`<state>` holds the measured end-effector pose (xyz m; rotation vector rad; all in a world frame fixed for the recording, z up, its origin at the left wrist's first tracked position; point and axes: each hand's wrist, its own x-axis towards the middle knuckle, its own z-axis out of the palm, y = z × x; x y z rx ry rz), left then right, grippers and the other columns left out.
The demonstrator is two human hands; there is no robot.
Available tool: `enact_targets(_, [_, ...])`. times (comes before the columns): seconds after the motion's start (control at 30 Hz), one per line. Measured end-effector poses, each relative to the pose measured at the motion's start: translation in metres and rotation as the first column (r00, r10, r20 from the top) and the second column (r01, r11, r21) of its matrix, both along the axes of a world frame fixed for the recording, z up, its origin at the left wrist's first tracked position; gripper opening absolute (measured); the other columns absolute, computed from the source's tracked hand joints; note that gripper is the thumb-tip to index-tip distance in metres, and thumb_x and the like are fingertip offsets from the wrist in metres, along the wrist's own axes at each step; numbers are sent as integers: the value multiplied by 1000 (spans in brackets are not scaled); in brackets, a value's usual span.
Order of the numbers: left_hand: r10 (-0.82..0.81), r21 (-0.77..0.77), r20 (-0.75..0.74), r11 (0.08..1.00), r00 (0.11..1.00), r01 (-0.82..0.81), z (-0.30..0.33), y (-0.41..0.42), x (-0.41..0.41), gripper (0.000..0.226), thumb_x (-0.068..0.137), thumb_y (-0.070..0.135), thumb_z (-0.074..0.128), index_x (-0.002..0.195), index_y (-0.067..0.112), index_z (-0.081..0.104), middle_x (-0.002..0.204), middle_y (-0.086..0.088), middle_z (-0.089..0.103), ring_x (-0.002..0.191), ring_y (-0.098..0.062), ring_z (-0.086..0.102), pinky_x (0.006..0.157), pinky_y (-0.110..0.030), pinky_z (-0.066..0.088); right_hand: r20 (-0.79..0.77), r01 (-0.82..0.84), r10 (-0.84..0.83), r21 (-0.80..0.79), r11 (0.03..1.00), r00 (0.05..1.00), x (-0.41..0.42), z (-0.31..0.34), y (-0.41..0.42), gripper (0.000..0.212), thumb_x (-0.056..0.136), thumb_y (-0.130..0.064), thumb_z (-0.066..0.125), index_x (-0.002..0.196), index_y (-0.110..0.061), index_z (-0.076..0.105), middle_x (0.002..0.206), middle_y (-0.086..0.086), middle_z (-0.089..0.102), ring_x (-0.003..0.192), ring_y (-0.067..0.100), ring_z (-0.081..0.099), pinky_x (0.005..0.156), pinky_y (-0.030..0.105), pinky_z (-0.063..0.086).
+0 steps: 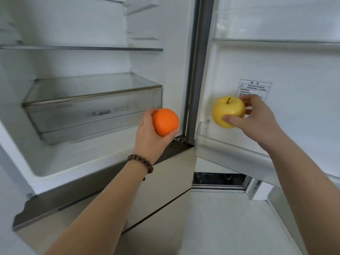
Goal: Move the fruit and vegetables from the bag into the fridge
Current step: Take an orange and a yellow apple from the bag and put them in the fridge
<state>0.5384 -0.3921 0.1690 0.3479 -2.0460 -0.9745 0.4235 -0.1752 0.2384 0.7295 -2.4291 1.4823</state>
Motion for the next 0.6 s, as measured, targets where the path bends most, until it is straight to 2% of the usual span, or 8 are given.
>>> enact_targets(0.1, [-57, 38, 12, 998, 998, 56, -4, 0, -17, 78, 67, 37, 81, 130, 24, 35, 132, 0, 45, 109, -17, 50, 84, -31, 47, 73, -25, 11, 188, 982, 997, -14, -5, 5, 56, 69, -20, 79, 117, -18, 51, 111, -1, 56, 99, 19, 55, 82, 32, 46])
enact_targets(0.23, [-108, 63, 43, 992, 993, 105, -8, -5, -32, 78, 66, 40, 81, 128, 27, 36, 131, 2, 45, 106, -14, 49, 83, -29, 46, 163, -65, 14, 315, 947, 986, -25, -11, 5, 39, 67, -18, 79, 101, -12, 60, 100, 8, 63, 97, 27, 58, 86, 42, 48])
enact_targets(0.6, [-117, 94, 132, 990, 984, 105, -22, -34, -40, 80, 65, 42, 79, 129, 24, 35, 135, -1, 43, 107, -14, 45, 87, -32, 46, 228, -77, -41, 485, 871, 973, -39, -31, -7, 47, 61, -22, 82, 102, -12, 61, 105, 11, 63, 97, 29, 58, 88, 43, 48])
